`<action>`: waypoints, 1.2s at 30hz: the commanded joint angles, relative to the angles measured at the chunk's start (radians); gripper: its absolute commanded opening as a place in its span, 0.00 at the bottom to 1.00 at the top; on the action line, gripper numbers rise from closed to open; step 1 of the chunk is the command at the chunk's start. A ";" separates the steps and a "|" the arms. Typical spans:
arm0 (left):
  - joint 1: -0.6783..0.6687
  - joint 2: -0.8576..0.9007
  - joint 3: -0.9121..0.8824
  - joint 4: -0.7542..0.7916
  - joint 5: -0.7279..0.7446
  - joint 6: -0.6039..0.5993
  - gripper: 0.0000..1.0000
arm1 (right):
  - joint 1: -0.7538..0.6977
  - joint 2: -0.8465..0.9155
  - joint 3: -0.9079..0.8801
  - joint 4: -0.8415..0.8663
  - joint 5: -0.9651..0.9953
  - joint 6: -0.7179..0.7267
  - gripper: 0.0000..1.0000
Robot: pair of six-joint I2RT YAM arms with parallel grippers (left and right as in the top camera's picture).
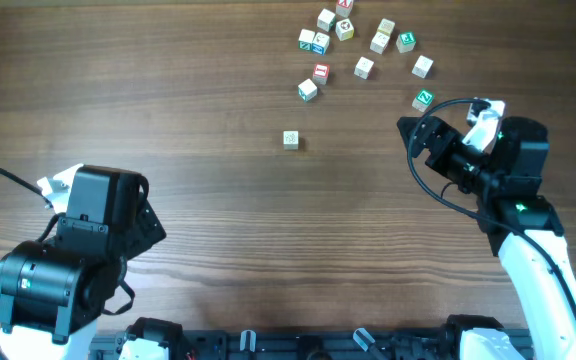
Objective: Form a horizontal line
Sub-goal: 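Reach the right gripper toward the block cluster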
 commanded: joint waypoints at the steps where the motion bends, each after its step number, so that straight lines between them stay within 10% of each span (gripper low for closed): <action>1: 0.008 -0.006 -0.004 0.002 -0.016 -0.021 1.00 | 0.015 0.019 0.092 -0.014 0.098 -0.043 0.99; 23: 0.008 -0.006 -0.004 0.002 -0.016 -0.021 1.00 | 0.318 1.023 0.986 -0.119 0.649 -0.132 1.00; 36: 0.008 -0.006 -0.004 0.002 -0.016 -0.021 1.00 | 0.350 1.180 0.995 -0.017 0.802 0.003 0.88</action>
